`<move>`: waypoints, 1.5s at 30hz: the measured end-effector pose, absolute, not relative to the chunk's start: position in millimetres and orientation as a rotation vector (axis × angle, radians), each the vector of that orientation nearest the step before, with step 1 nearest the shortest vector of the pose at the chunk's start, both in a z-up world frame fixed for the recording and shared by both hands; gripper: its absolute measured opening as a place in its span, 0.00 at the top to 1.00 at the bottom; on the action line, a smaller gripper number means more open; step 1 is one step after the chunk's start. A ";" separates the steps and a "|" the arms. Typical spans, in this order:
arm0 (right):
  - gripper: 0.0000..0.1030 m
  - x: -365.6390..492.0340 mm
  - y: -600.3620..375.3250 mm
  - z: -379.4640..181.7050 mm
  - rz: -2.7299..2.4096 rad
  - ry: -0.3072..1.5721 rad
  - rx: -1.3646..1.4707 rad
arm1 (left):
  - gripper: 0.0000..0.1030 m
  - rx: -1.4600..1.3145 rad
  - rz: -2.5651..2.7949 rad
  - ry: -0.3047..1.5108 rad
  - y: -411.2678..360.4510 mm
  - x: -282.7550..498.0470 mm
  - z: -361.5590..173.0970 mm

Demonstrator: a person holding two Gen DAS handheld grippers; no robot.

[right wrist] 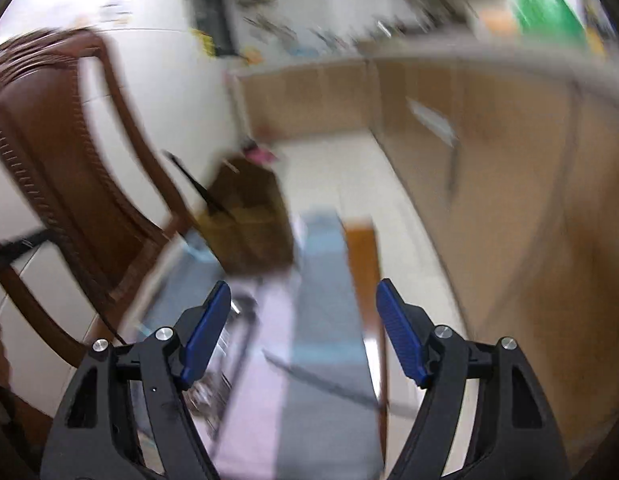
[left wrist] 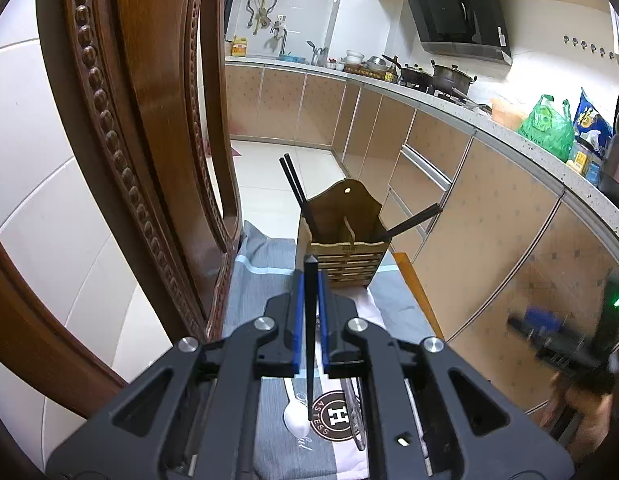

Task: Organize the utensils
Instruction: 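Lift both chopsticks and carry them over the wooden holder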

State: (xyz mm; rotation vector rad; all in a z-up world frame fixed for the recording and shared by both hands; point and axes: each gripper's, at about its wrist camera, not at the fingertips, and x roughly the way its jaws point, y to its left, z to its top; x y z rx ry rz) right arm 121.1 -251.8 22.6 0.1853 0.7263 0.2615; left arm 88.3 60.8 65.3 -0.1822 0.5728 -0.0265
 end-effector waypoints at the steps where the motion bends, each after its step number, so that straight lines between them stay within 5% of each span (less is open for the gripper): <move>1: 0.29 121.4 -258.5 11.8 0.248 0.760 0.198 | 0.94 -0.184 -0.026 0.572 60.3 88.7 65.4; 5: 0.29 111.0 -282.4 -13.9 0.160 0.809 0.234 | 0.94 -0.180 -0.032 0.573 57.7 90.1 64.8; 16: 0.29 48.3 -394.6 -171.6 -0.071 0.889 1.424 | 0.94 -0.168 -0.065 0.572 48.2 88.4 63.3; 19: 0.39 49.8 -392.9 -207.6 -0.069 0.900 1.550 | 0.94 -0.173 -0.063 0.570 49.0 87.9 64.5; 27: 0.51 66.6 -392.5 -207.5 -0.076 0.799 1.578 | 0.94 -0.169 -0.064 0.571 47.8 87.8 63.7; 34: 0.89 83.0 -388.9 -211.8 -0.057 0.820 1.544 | 0.94 -0.177 -0.056 0.576 50.7 89.2 63.9; 45: 0.91 89.0 -382.1 -156.3 0.049 0.708 1.273 | 0.94 -0.188 -0.056 0.559 52.4 84.4 68.9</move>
